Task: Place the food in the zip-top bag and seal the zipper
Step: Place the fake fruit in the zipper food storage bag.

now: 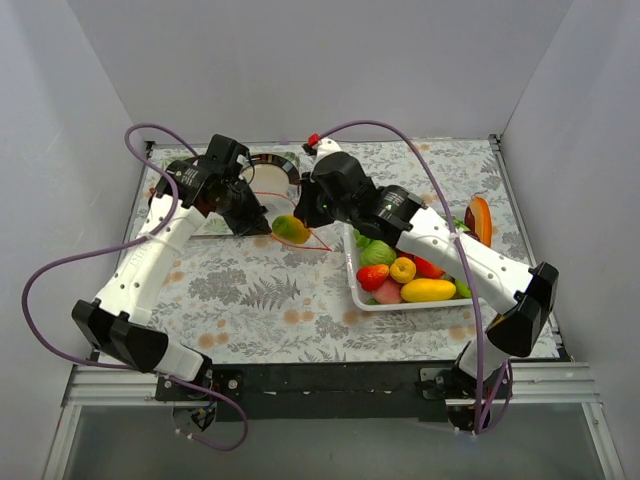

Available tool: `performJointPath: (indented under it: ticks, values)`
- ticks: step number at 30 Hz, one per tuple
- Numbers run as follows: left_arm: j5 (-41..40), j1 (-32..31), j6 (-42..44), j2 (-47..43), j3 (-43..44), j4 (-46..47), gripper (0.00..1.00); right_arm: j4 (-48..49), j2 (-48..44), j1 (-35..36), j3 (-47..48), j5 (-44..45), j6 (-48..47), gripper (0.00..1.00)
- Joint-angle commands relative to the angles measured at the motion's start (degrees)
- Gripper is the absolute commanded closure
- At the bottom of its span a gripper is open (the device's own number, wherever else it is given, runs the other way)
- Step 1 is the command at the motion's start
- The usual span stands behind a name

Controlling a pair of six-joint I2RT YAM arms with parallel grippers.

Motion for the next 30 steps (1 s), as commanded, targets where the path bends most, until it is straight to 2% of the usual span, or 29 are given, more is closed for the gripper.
performJointPath:
  ticks: [1, 3, 6, 7, 9, 11, 12, 13, 14, 15, 17, 18, 19, 22, 24, 27, 30]
  values:
    - [-0.50, 0.65, -1.32, -2.82, 5.81, -3.31, 1.00, -4.08, -1.93, -11.78, -5.39, -2.30, -1.76, 0.99]
    - [1.61, 0.82, -1.59, -3.44, 6.43, -3.31, 1.00, -5.11, -1.85, -12.61, -6.12, -3.38, -1.77, 0.99]
    - [0.75, 0.82, -1.85, -2.74, 5.90, -3.23, 1.00, -6.95, 0.51, -5.34, 0.29, -3.64, -1.42, 0.99]
    - [0.66, 0.91, -1.77, -2.39, 5.90, -3.23, 1.00, -7.92, 2.44, -0.71, 3.18, -3.29, -1.68, 0.99]
    - [-0.04, 0.91, -1.85, -1.16, 6.08, -3.14, 1.00, -11.69, 4.03, 1.62, 9.95, -1.01, -3.25, 0.99]
    - [-0.05, 0.91, -1.68, -0.63, 5.99, -3.14, 1.00, -13.81, 3.78, -0.56, 11.20, 3.18, -4.75, 0.99]
    - [0.21, 0.91, -1.68, -0.97, 5.82, -3.14, 1.00, -13.56, 2.90, -2.83, 8.16, 2.87, -5.28, 0.99]
    - [0.21, 0.91, -1.76, -1.41, 5.81, -3.14, 1.00, -10.69, 0.98, -8.86, 5.78, 0.95, -5.19, 0.99]
    - [-0.13, 0.91, -1.77, -1.85, 5.81, -3.23, 1.00, -9.44, 0.44, -11.27, 3.32, -3.51, -5.02, 0.99]
    - [-0.40, 0.91, -1.94, -2.81, 5.81, -3.23, 1.00, -9.17, 0.43, -12.34, 2.34, -4.34, -4.67, 0.99]
    - [-0.49, 1.09, -1.94, -3.09, 5.29, -3.23, 1.00, -9.69, 2.88, -8.24, 4.34, -5.05, -3.53, 0.99]
    - [-0.49, 1.17, -1.94, -3.00, 5.03, -3.23, 1.00, -9.52, 4.98, -2.56, 6.79, -5.05, -2.74, 0.99]
    - [-0.58, 1.17, -1.94, -2.74, 4.76, -3.31, 1.00, -9.17, 6.05, 0.11, 7.86, -5.83, -1.51, 0.99]
    - [-1.10, 1.44, -1.77, -2.39, 4.14, -3.23, 1.00, -8.63, 8.51, 6.00, 11.02, -7.95, -0.53, 0.99]
    - [-1.36, 1.70, -1.77, -2.65, 4.67, -3.23, 1.00, -8.64, 7.56, 5.32, 9.55, -6.63, -0.88, 0.99]
    - [-0.76, 1.88, -1.77, -2.82, 5.11, -3.23, 1.00, -3.66, 1.78, -3.61, 0.16, -13.19, -0.01, 0.99]
    - [-0.22, 1.88, -1.68, -1.86, 4.50, -3.14, 1.00, -1.17, 0.09, -8.20, -7.76, -17.08, 0.17, 0.99]
